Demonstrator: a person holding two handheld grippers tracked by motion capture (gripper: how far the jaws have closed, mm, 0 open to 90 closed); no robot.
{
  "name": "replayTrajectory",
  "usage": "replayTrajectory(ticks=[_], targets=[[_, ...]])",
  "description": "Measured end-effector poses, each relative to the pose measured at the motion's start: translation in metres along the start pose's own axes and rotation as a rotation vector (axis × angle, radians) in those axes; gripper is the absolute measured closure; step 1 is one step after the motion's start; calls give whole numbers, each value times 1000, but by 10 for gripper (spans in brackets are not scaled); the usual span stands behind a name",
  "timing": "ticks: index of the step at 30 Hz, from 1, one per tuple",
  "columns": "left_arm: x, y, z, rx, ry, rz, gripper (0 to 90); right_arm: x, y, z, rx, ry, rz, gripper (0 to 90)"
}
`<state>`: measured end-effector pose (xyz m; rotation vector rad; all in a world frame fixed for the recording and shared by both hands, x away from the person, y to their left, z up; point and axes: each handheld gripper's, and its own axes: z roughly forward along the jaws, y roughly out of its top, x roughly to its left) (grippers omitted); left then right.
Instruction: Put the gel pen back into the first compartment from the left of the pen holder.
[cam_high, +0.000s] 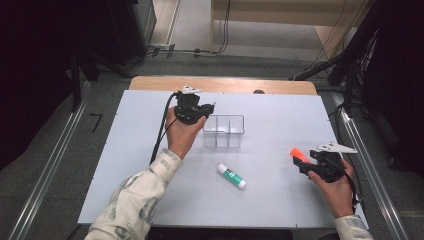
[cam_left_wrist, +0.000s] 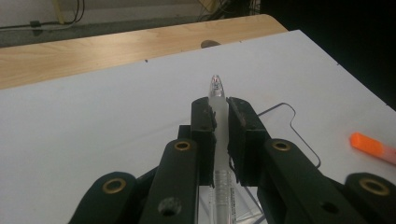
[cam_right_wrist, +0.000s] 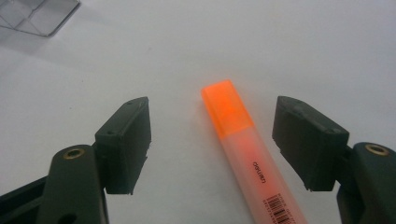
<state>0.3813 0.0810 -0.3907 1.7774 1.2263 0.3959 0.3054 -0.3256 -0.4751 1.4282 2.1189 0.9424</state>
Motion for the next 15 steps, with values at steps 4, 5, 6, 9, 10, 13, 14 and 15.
replayTrajectory(ticks=[4, 5, 6, 9, 10, 13, 14, 15], targets=[[-3, 5, 5, -2, -1, 3, 814, 0, 0, 0, 2, 2, 1, 269], [-3, 6, 6, -3, 0, 4, 814, 0, 0, 0, 3, 2, 0, 269], [-4, 7, 8, -2, -1, 6, 814, 0, 0, 0, 3, 3, -1, 269], [-5, 10, 12, -4, 2, 3, 814, 0, 0, 0, 4, 5, -2, 268], [-6, 11, 13, 2, 2, 7, 814, 0, 0, 0, 5, 5, -2, 268], [-6, 13, 17, 0, 2, 0, 814, -1, 0, 1, 4, 7, -3, 268], [-6, 14, 18, -1, 0, -5, 814, -1, 0, 0, 5, 8, -2, 268], [-5, 15, 20, 0, 1, -5, 814, -1, 0, 1, 5, 7, -2, 268]])
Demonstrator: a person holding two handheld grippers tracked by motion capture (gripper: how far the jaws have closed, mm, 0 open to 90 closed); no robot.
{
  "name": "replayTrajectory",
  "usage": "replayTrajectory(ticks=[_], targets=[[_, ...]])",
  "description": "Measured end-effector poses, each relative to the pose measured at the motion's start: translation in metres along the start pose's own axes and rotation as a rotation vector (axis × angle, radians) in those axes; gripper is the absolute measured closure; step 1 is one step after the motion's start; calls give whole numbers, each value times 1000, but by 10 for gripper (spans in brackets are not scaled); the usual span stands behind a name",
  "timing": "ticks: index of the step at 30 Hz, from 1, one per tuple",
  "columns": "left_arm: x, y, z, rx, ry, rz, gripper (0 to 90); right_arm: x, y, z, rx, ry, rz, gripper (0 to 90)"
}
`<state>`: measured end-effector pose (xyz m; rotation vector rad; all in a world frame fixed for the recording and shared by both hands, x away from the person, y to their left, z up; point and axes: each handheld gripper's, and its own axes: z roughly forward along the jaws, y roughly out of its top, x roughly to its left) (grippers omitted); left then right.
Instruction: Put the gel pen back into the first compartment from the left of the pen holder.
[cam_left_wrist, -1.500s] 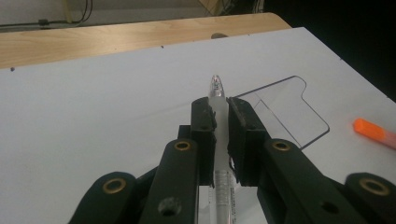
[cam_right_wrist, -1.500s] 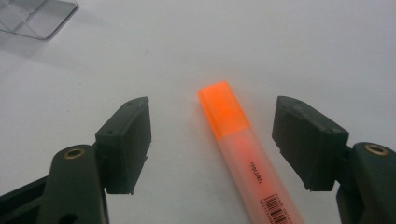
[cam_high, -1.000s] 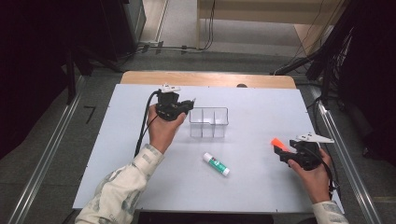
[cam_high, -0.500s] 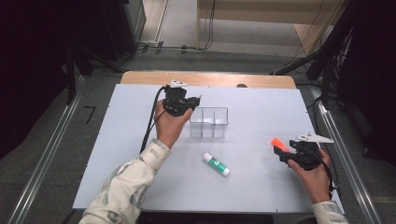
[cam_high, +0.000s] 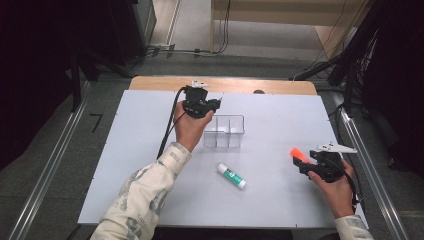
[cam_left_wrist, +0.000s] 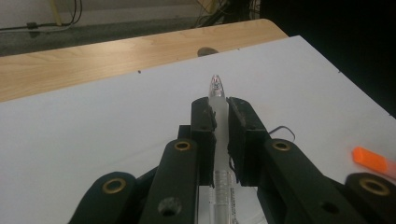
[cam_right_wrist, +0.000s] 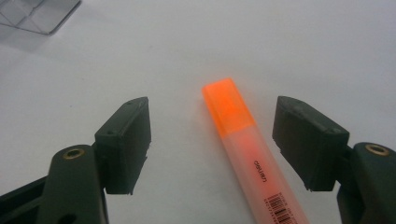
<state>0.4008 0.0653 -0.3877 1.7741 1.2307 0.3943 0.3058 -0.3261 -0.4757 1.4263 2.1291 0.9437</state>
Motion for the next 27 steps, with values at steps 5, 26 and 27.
replayTrajectory(ticks=[5, 26, 27], targets=[[2, 6, 6, -1, 10, -13, 814, 0, 0, 0, 1, -3, 0, 268], [2, 15, 29, 4, 47, -17, 813, -1, 0, 0, 3, 1, -5, 267], [2, 16, 30, 3, 48, -19, 813, -1, 0, 1, 4, 1, -6, 267]])
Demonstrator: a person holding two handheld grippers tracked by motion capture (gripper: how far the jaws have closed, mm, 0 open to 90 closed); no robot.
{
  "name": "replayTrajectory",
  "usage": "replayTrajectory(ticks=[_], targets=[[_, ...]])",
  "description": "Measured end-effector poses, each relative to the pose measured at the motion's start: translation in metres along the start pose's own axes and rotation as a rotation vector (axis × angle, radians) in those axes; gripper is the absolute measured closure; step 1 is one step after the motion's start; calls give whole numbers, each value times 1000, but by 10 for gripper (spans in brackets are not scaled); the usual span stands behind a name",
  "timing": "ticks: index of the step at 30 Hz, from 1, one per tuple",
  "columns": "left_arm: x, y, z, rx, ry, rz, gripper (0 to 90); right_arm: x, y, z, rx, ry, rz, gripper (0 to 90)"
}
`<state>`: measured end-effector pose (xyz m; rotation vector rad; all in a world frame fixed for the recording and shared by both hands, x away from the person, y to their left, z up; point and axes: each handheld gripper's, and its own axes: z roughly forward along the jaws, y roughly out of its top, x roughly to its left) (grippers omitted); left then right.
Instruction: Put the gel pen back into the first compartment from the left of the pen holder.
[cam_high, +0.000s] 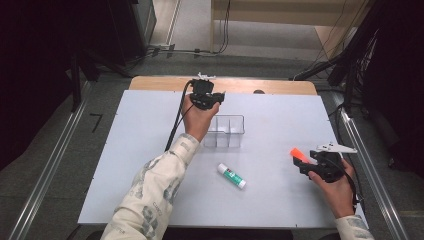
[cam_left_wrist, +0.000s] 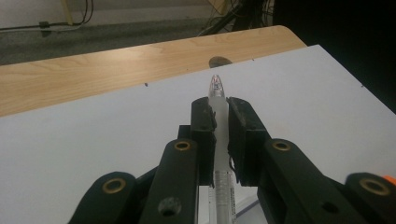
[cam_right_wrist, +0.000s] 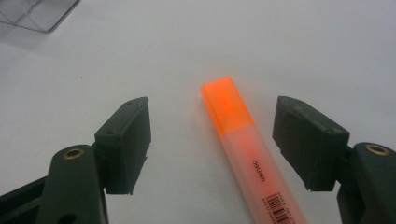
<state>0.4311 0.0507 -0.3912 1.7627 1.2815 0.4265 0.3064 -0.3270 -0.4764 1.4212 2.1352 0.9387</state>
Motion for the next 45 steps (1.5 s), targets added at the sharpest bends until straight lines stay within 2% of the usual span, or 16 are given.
replayTrajectory(ticks=[25, 45], targets=[[3, 5, 2, -20, 15, -7, 811, 0, 0, 1, 0, 2, -4, 267], [1, -3, -7, -14, 2, 11, 808, 0, 0, 2, 13, 1, 1, 266]])
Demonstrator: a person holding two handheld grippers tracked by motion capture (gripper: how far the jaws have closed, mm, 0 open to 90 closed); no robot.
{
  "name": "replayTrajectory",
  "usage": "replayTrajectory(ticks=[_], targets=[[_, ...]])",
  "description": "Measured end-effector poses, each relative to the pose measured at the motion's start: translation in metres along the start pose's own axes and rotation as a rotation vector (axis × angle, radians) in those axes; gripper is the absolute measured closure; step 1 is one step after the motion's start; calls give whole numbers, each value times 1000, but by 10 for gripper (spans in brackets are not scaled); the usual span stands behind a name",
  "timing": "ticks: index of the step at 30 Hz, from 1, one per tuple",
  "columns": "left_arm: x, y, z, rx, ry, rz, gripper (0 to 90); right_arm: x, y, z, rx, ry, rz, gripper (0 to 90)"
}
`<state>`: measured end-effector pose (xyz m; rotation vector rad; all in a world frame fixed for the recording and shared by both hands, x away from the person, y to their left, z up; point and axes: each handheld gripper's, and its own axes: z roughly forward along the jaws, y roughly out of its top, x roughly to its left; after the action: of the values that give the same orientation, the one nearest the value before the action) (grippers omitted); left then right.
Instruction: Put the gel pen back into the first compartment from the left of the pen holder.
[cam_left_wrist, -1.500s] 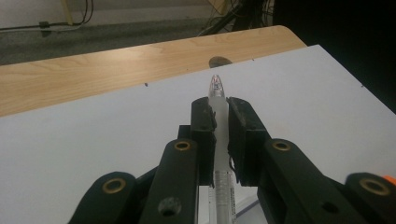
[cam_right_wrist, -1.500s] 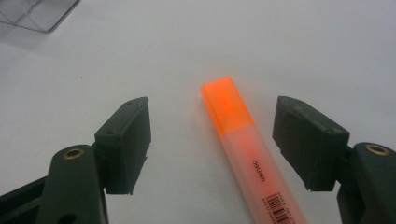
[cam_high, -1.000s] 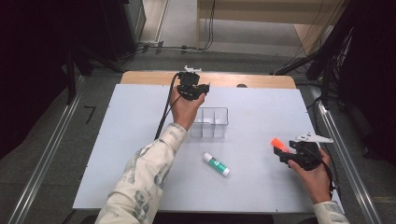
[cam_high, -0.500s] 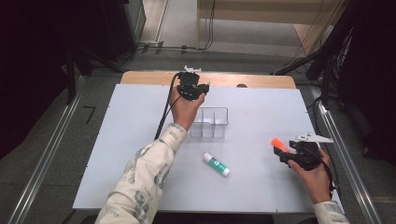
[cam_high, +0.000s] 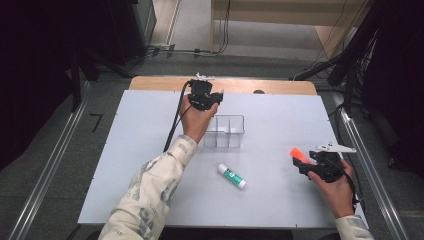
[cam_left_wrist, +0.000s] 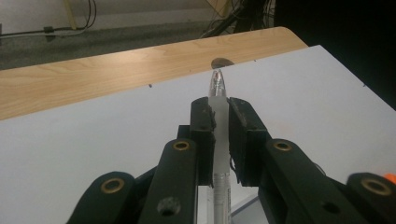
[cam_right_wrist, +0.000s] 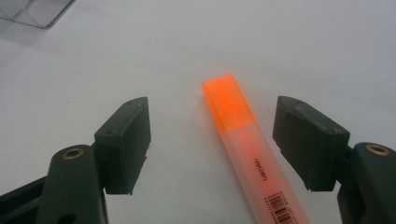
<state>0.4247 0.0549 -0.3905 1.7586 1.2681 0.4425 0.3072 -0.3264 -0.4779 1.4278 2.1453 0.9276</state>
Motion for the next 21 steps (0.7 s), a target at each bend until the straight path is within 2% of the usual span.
replayTrajectory(ticks=[10, 21], targets=[[-4, -9, -9, 7, -4, 29, 807, 0, 0, 0, 0, -1, 2, 266], [-4, -29, -23, -5, -9, 54, 791, 1, 0, 0, 0, 0, -1, 265]])
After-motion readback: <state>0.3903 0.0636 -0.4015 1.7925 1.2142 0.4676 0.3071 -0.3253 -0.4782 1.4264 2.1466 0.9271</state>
